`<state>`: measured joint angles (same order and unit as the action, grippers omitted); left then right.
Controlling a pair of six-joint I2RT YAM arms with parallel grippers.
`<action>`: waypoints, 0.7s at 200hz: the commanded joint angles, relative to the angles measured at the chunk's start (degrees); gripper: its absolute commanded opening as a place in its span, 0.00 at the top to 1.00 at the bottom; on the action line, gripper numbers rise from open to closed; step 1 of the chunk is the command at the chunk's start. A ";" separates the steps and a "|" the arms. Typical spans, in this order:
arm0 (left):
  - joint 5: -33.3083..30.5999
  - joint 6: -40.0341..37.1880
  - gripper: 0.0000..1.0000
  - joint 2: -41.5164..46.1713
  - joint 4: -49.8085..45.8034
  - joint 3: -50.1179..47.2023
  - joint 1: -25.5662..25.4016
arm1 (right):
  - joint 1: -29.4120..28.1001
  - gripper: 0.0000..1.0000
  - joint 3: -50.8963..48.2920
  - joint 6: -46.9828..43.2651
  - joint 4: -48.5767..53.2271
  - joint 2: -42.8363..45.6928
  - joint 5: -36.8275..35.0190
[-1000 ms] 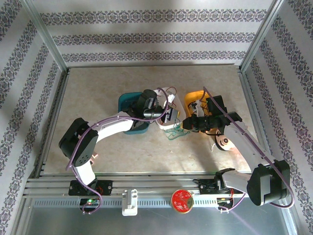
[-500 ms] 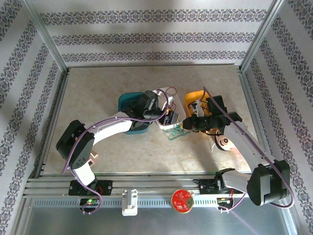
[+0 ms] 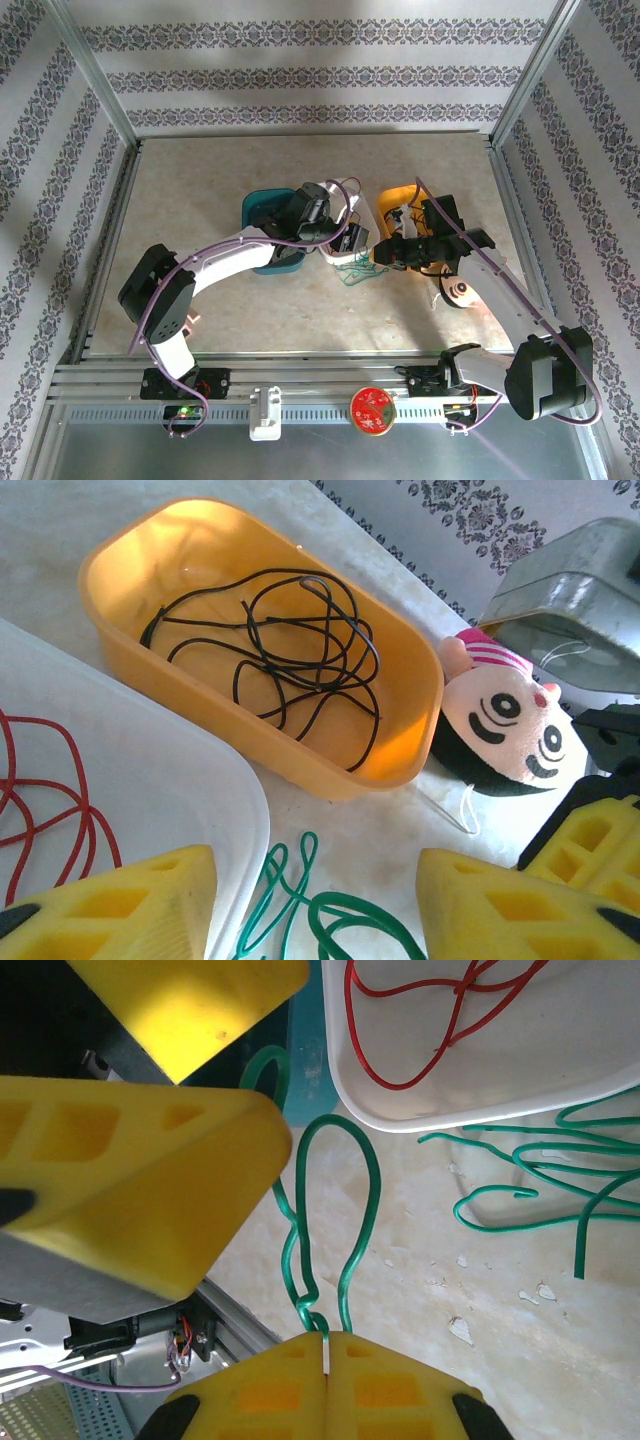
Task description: Untangle the cables
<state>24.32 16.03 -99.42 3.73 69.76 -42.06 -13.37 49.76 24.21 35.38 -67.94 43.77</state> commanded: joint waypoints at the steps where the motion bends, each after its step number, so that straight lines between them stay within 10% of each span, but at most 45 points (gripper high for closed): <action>1: 0.99 -0.30 0.46 -1.28 -2.06 1.57 -0.91 | 0.08 1.00 1.57 -0.49 0.22 -0.09 -0.70; 86: 1.33 0.45 0.48 -2.95 -2.41 1.89 -1.96 | 0.20 1.00 1.22 -0.49 0.00 0.18 -1.23; 116: -0.17 0.57 0.75 -2.28 -1.87 1.41 -1.97 | 0.30 1.00 0.96 -0.48 -0.04 0.30 -1.09; 140: -1.88 1.18 0.77 -0.86 0.38 0.40 -1.97 | 0.24 1.00 0.69 -0.39 -0.31 0.27 -0.88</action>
<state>24.80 16.71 -101.86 2.35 69.80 -43.55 -13.26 49.76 24.10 35.31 -67.92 42.89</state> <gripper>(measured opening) 0.233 0.061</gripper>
